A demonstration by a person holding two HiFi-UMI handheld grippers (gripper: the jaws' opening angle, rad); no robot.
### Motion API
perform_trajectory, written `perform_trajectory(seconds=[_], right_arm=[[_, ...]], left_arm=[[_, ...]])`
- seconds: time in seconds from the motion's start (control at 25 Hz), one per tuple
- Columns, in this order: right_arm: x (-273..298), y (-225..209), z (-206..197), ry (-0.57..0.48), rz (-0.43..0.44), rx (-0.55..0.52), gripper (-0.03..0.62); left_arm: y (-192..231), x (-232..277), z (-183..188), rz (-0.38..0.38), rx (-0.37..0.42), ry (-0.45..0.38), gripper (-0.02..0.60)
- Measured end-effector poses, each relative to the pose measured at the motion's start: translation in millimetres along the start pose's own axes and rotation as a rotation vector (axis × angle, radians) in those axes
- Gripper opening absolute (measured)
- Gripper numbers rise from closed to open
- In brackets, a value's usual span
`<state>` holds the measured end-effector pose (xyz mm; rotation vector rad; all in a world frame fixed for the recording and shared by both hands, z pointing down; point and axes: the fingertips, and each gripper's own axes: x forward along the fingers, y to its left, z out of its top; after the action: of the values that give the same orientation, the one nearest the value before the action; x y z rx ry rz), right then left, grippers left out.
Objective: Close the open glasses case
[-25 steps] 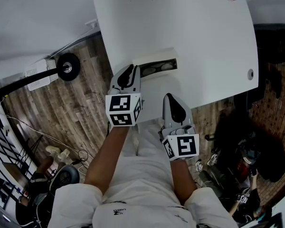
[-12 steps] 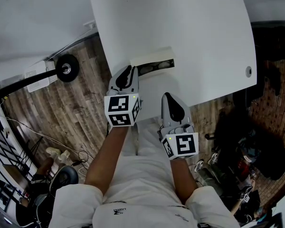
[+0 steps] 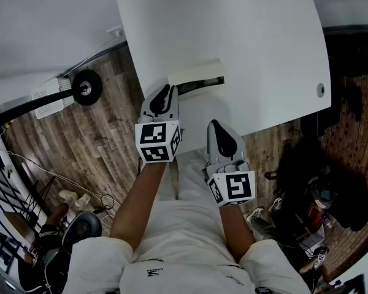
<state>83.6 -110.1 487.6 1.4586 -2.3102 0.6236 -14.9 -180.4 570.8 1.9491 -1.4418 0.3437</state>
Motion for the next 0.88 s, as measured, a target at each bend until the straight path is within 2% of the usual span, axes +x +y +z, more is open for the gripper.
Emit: perform_trajectory(seconds=[0.88], right_arm=[[-10.3,0.3,-3.3,-0.002,0.002,0.006,0.002]], left_arm=[[-4.6,-7.2,-11.3,0.005,-0.001,0.007,0.046]])
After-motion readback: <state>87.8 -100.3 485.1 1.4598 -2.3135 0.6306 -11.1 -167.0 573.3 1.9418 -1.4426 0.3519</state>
